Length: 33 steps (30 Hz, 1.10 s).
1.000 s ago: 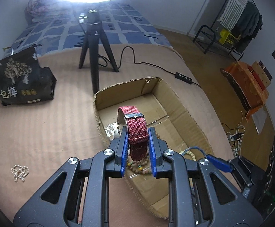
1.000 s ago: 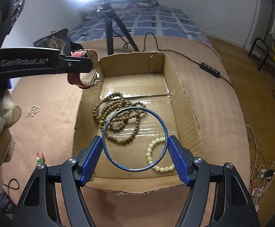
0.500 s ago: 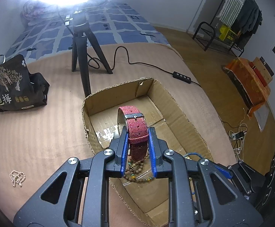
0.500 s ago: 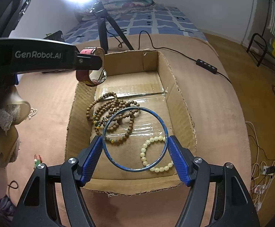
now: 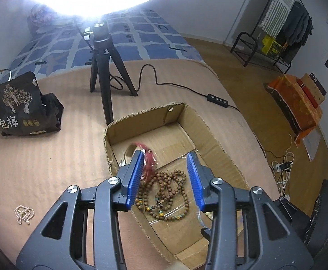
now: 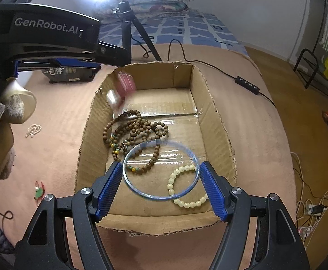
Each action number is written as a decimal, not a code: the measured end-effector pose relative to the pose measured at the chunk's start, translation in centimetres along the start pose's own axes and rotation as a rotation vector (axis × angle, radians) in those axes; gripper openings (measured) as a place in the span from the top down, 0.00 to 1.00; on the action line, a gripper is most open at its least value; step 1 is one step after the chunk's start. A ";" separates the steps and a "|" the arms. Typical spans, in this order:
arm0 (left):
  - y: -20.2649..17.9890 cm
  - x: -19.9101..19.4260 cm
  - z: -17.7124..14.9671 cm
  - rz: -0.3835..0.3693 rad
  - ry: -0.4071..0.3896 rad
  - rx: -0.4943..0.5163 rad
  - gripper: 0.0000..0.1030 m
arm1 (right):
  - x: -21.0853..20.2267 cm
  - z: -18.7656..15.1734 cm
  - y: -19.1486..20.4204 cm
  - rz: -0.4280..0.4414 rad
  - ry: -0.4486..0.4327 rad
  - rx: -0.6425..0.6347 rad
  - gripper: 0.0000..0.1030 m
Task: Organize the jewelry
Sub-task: 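Open the right tool to drop the bangle while the left tool releases the watch, then withdraw both tools from the box and move the left tool toward the pearl necklace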
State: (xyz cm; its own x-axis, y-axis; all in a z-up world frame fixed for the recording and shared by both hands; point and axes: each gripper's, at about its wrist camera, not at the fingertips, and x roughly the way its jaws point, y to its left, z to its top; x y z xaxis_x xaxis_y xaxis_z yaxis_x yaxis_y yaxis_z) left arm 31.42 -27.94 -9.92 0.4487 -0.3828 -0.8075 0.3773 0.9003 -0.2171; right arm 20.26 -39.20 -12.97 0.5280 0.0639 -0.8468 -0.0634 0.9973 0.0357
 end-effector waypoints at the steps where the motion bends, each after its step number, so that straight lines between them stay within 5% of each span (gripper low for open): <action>1: 0.1 -0.1 0.1 -0.004 -0.002 -0.002 0.53 | -0.1 0.0 0.0 0.006 -0.009 0.000 0.28; 3: 0.2 -0.2 0.2 -0.004 -0.010 -0.006 0.49 | -0.2 0.0 0.0 0.013 -0.022 -0.003 0.20; 21: 2.8 -3.8 -0.8 0.039 -0.041 -0.005 0.49 | -1.5 0.5 1.1 0.030 -0.073 0.007 0.20; 29: 6.8 -8.3 -2.4 0.076 -0.064 0.010 0.49 | -2.3 0.5 1.8 0.071 -0.085 0.011 0.20; 33: 10.1 -11.3 -3.4 0.119 -0.085 0.005 0.49 | -2.6 0.5 2.5 0.078 -0.092 -0.002 0.09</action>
State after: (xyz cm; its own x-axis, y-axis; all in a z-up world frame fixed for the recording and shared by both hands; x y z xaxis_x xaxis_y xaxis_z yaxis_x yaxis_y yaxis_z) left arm 27.46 -13.82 -4.88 0.5572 -0.2898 -0.7781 0.3211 0.9394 -0.1200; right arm 19.15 -36.82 -10.44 0.5969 0.1443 -0.7893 -0.1087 0.9892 0.0986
